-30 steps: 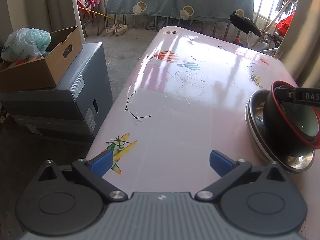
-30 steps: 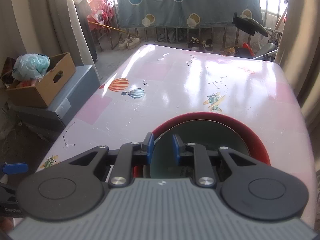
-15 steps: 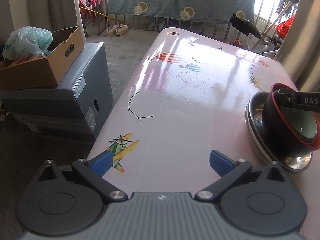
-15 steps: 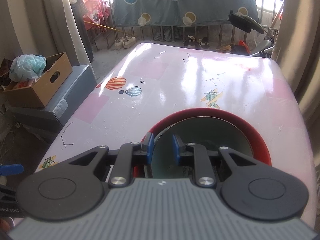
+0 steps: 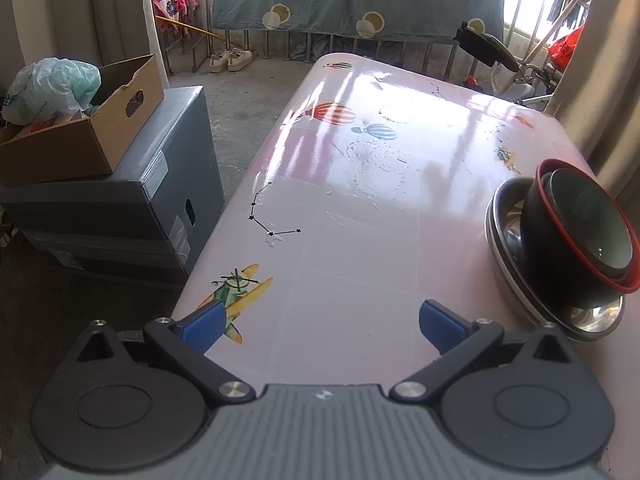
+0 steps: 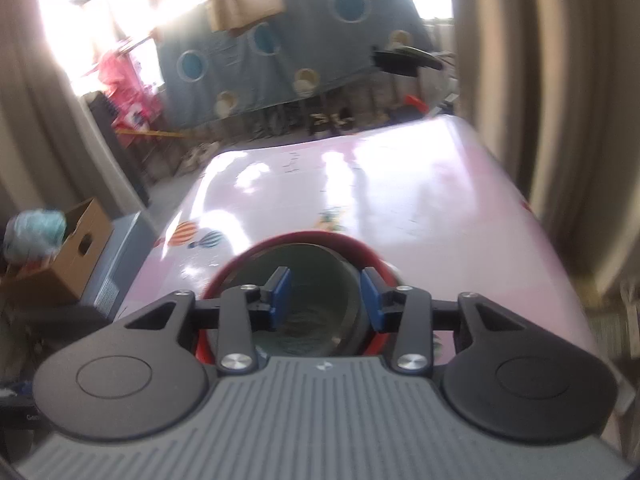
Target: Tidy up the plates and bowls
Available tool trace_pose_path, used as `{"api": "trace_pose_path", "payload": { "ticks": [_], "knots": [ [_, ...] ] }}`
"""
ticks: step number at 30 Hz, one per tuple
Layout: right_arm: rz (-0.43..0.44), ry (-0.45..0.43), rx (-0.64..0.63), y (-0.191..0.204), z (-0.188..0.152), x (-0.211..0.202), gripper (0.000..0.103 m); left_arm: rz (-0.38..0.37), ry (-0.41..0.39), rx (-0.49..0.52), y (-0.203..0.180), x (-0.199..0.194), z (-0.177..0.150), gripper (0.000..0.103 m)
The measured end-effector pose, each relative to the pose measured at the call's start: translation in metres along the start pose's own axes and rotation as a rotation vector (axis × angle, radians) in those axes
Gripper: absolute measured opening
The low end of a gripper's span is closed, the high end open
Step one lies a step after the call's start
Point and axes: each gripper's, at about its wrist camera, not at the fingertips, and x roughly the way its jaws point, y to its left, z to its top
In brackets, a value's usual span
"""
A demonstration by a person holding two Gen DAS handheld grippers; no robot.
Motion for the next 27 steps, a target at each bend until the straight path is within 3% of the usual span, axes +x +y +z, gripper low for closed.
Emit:
{"api": "trace_pose_path", "payload": {
  "ticks": [5, 13, 23, 27],
  "knots": [
    [-0.006, 0.045, 0.152, -0.046, -0.015, 0.003, 0.041, 0.002, 0.003, 0.014, -0.007, -0.001, -0.001, 0.103],
    [0.016, 0.099, 0.202, -0.056, -0.039, 0.027, 0.04, 0.013, 0.004, 0.03, -0.013, -0.002, -0.001, 0.103],
    [0.053, 0.074, 0.182, -0.043, -0.038, 0.032, 0.015, 0.007, 0.012, 0.038, -0.016, -0.002, -0.002, 0.103],
    [0.04, 0.072, 0.155, -0.035, -0.037, 0.032, 0.012, 0.007, 0.01, 0.036, -0.015, -0.002, -0.002, 0.103]
  ]
}}
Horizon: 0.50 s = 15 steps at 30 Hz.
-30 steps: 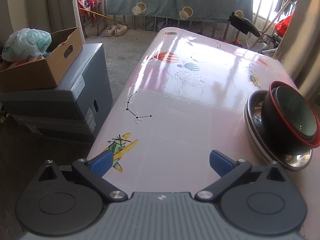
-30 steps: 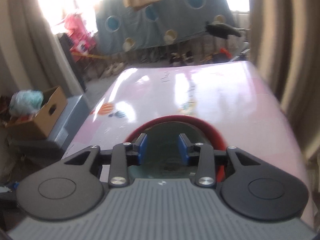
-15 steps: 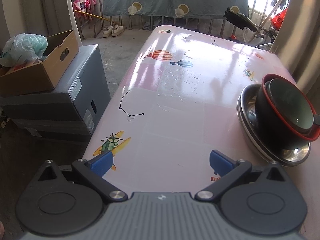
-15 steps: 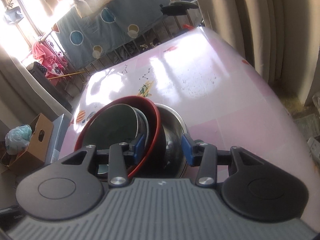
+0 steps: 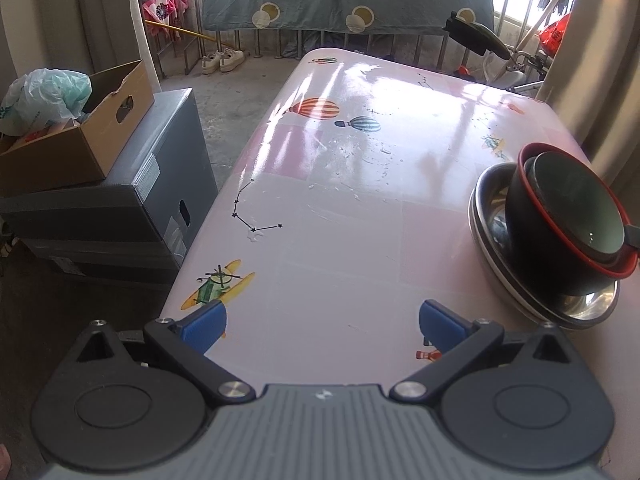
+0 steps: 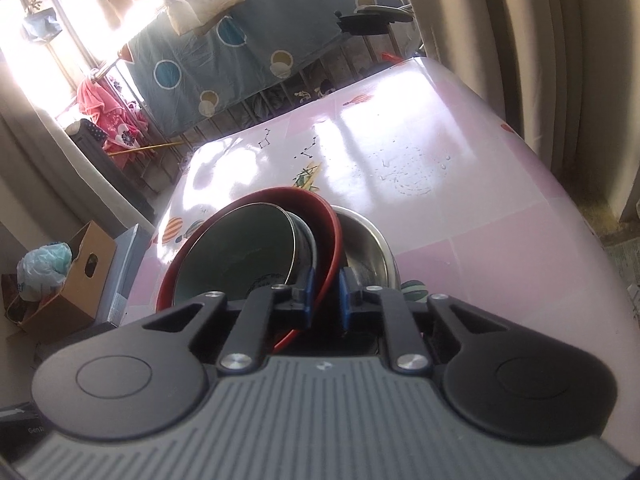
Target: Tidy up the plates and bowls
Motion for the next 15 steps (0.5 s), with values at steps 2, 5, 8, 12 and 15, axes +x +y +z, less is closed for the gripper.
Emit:
{"api": "trace_pose_path", "payload": {
  "ticks": [2, 5, 8, 12, 15],
  "knots": [
    [-0.007, -0.001, -0.01, 0.0022, -0.0008, -0.0008, 0.012, -0.003, 0.001, -0.004, 0.0013, 0.0005, 0.0004, 0.103],
    [-0.009, 0.002, -0.005, 0.001, -0.0012, -0.0032, 0.012, -0.006, 0.003, -0.008, 0.0032, 0.0018, 0.0006, 0.103],
    [-0.013, 0.007, -0.006, 0.0013, -0.002, -0.0044, 0.013, -0.008, 0.004, -0.009, 0.0033, 0.0018, -0.0001, 0.103],
    [-0.017, 0.013, -0.007, 0.003, -0.0033, -0.0063, 0.013, -0.012, 0.003, -0.009, 0.0043, 0.0021, -0.0004, 0.103],
    [-0.019, 0.016, -0.009, 0.0036, -0.0045, -0.0065, 0.014, -0.014, 0.004, -0.015, 0.0055, 0.002, -0.0002, 0.103]
  ]
}}
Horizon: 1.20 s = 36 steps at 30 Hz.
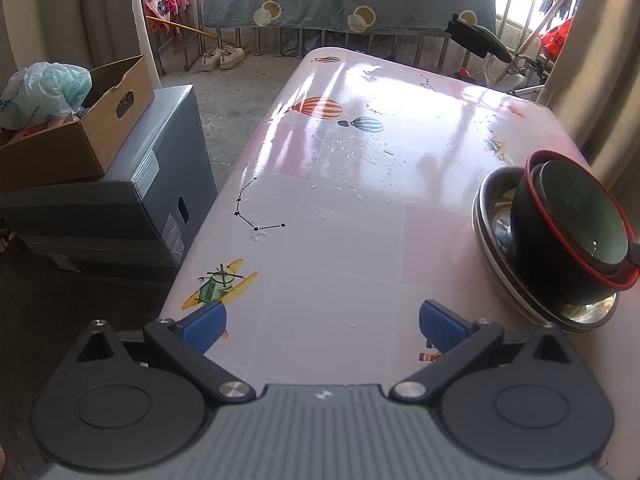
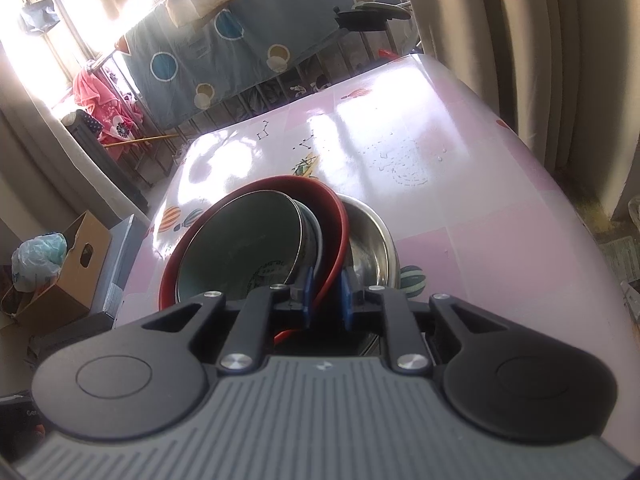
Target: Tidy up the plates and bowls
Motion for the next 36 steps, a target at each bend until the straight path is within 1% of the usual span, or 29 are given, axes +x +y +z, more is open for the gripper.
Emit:
{"api": "trace_pose_path", "payload": {
  "ticks": [7, 13, 15, 17, 18, 19, 21, 24, 26, 30, 31, 32, 36],
  "knots": [
    [0.005, 0.005, 0.012, -0.001, -0.001, -0.002, 0.016, -0.002, -0.003, -0.004, 0.002, -0.002, 0.0, 0.103],
    [0.038, 0.009, 0.057, -0.009, -0.005, -0.004, 0.018, -0.001, -0.011, 0.002, 0.001, -0.006, -0.001, 0.103],
    [0.055, 0.013, 0.087, -0.013, -0.007, -0.007, 0.022, 0.001, -0.014, 0.004, 0.0, -0.007, -0.001, 0.103],
    [0.061, -0.002, 0.096, -0.012, -0.01, -0.013, 0.035, 0.002, -0.016, 0.006, -0.001, -0.008, -0.002, 0.103],
    [0.057, -0.014, 0.096, -0.012, -0.012, -0.017, 0.038, 0.001, -0.015, 0.008, -0.001, -0.008, -0.002, 0.103],
    [0.052, -0.025, 0.091, -0.012, -0.014, -0.022, 0.044, -0.001, -0.014, 0.012, -0.002, -0.008, -0.002, 0.103],
    [0.038, -0.047, 0.074, -0.01, -0.016, -0.032, 0.049, -0.004, -0.013, 0.021, -0.005, -0.009, -0.003, 0.103],
    [0.024, -0.07, 0.042, -0.005, -0.022, -0.048, 0.062, -0.01, -0.016, 0.036, -0.01, -0.012, -0.004, 0.103],
    [0.007, -0.077, 0.023, 0.0, -0.025, -0.059, 0.085, -0.017, -0.017, 0.047, -0.014, -0.013, -0.006, 0.103],
    [-0.029, -0.1, -0.033, 0.012, -0.035, -0.08, 0.093, -0.034, -0.023, 0.08, -0.024, -0.018, -0.01, 0.103],
    [-0.038, -0.103, -0.044, 0.015, -0.037, -0.083, 0.096, -0.039, -0.024, 0.09, -0.027, -0.02, -0.011, 0.103],
    [-0.049, -0.105, -0.061, 0.018, -0.042, -0.088, 0.102, -0.044, -0.024, 0.1, -0.03, -0.021, -0.011, 0.103],
    [-0.103, -0.099, -0.12, 0.028, -0.052, -0.098, 0.102, -0.057, -0.025, 0.142, -0.042, -0.025, -0.016, 0.103]
  ]
}}
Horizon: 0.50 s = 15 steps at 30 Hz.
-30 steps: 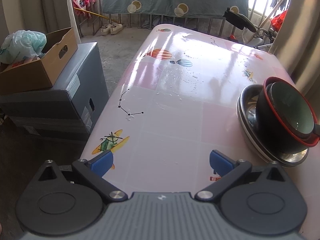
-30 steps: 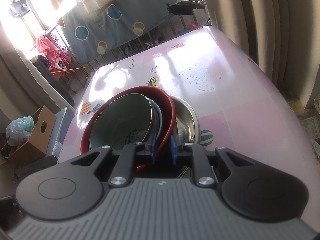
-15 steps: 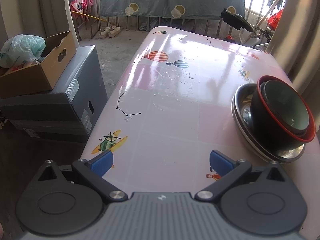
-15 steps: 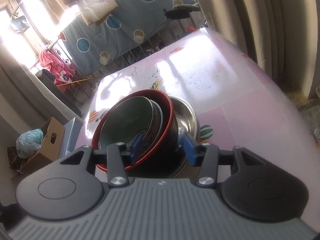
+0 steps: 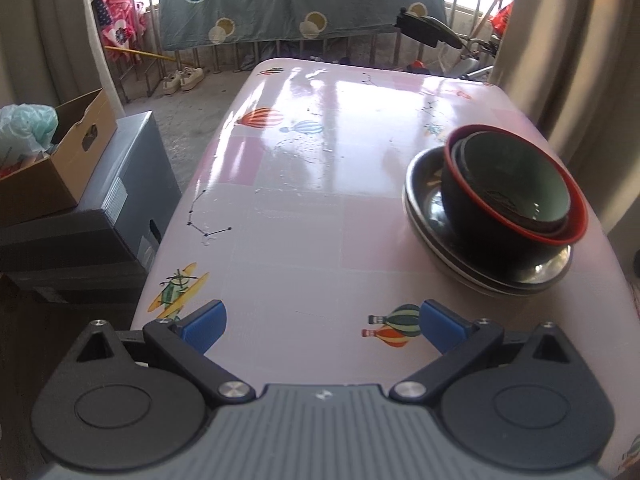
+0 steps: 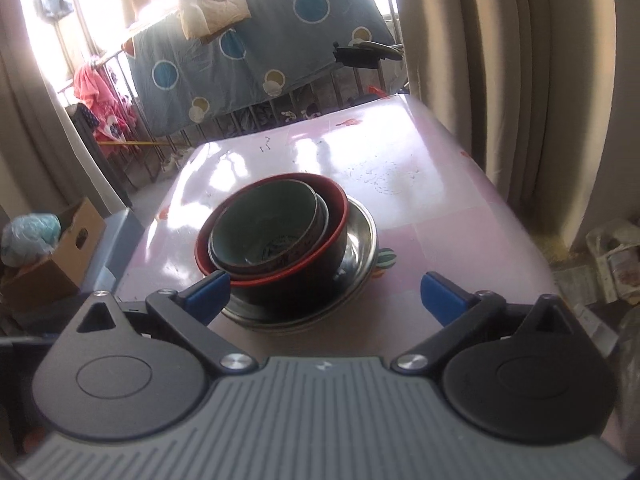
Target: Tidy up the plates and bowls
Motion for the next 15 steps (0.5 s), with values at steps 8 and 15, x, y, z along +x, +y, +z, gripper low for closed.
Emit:
{"api": "trace_pose_path", "payload": {
  "ticks": [8, 15],
  "knots": [
    [-0.092, 0.029, -0.092, 0.014, -0.014, -0.002, 0.102, -0.001, 0.014, 0.052, -0.024, -0.001, -0.002, 0.103],
    [-0.122, 0.066, -0.143, 0.022, -0.017, 0.005, 0.102, 0.003, 0.01, 0.061, -0.033, -0.005, -0.004, 0.103]
  ]
}}
